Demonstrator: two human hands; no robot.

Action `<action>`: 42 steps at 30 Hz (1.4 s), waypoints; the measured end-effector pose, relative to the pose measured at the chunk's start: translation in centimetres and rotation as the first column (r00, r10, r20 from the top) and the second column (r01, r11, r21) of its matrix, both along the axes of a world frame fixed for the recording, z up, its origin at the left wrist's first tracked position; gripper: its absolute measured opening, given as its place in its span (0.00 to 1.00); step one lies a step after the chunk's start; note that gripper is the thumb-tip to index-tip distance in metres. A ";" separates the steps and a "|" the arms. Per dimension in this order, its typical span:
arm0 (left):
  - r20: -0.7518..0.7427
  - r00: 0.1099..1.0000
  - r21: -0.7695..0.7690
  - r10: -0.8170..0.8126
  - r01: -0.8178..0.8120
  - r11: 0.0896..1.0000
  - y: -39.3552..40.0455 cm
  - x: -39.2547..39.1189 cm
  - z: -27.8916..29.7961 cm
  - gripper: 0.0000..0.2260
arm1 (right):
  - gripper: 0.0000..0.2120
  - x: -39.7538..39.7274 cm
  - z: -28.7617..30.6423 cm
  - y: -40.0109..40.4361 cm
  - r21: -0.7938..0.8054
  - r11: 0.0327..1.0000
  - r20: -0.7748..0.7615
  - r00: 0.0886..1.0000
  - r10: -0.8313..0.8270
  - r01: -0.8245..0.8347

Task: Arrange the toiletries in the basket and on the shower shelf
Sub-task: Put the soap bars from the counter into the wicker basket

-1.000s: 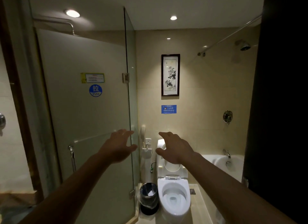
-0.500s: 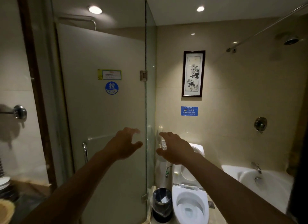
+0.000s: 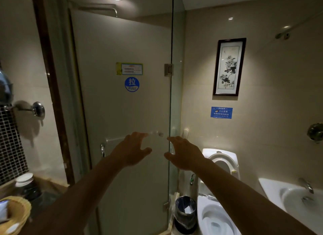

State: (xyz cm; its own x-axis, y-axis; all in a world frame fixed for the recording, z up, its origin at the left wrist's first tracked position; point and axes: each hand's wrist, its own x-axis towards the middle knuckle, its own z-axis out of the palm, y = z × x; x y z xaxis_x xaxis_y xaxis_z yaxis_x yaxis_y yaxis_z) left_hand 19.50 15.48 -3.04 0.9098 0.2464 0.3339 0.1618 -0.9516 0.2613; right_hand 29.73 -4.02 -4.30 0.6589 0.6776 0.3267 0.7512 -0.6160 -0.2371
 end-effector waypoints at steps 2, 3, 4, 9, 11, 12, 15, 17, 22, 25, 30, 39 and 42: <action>-0.016 1.000 0.033 0.002 -0.002 0.999 1.0 1.3 0.3 0.31 | 0.33 1.1 -0.1 1.5 -0.012 1.000 0.020 1.000 0.002 -0.002; -0.021 1.000 0.040 0.005 -0.004 0.999 1.6 1.9 0.4 0.31 | 0.33 1.7 -0.1 2.3 -0.013 1.000 0.027 1.000 0.002 -0.002; -0.022 1.000 0.044 0.009 -0.008 0.999 2.3 2.5 0.5 0.30 | 0.33 2.3 -0.1 3.1 -0.009 1.000 0.026 1.000 0.003 -0.003; -0.005 0.999 0.035 0.038 -0.037 0.999 7.0 5.0 0.1 0.30 | 0.31 5.4 0.2 7.9 0.007 1.000 0.026 0.999 0.023 -0.023; -0.008 0.999 0.028 0.045 -0.045 0.999 9.1 6.0 -0.1 0.30 | 0.32 6.4 0.1 9.9 0.011 0.999 0.025 0.999 0.031 -0.032; -0.007 0.999 0.031 0.047 -0.047 0.998 10.0 6.5 -0.1 0.30 | 0.32 6.9 0.0 10.8 0.018 0.999 0.028 0.999 0.035 -0.035; 0.010 0.997 0.024 0.072 -0.072 0.997 12.8 7.6 -0.2 0.30 | 0.32 8.1 -0.3 13.7 0.029 0.999 0.029 0.999 0.040 -0.041; 0.004 0.995 0.008 0.102 -0.102 0.995 14.6 7.7 -0.6 0.30 | 0.32 8.7 -0.6 15.9 0.009 0.998 0.038 0.998 0.058 -0.059; -0.004 0.980 0.007 0.198 -0.198 0.980 19.8 6.9 -1.3 0.30 | 0.30 9.8 -0.6 23.1 0.003 0.981 0.058 0.980 0.191 -0.191; 0.016 0.960 -0.006 0.278 -0.278 0.961 23.0 5.1 -1.4 0.29 | 0.28 9.9 -0.9 28.4 0.007 0.950 0.059 0.948 0.313 -0.314; 0.007 0.890 -0.037 0.455 -0.455 0.890 27.7 1.2 -1.3 0.29 | 0.29 8.5 -1.0 37.1 0.026 0.839 0.030 0.840 0.542 -0.543; -0.026 0.692 -0.077 0.721 -0.721 0.689 32.9 -6.5 -3.3 0.30 | 0.29 3.4 -2.6 48.0 0.015 0.636 0.021 0.636 0.771 -0.771; -0.044 0.613 -0.067 0.789 -0.790 0.610 34.4 -10.1 -4.3 0.30 | 0.29 0.3 -3.7 51.2 0.000 0.576 -0.011 0.576 0.817 -0.817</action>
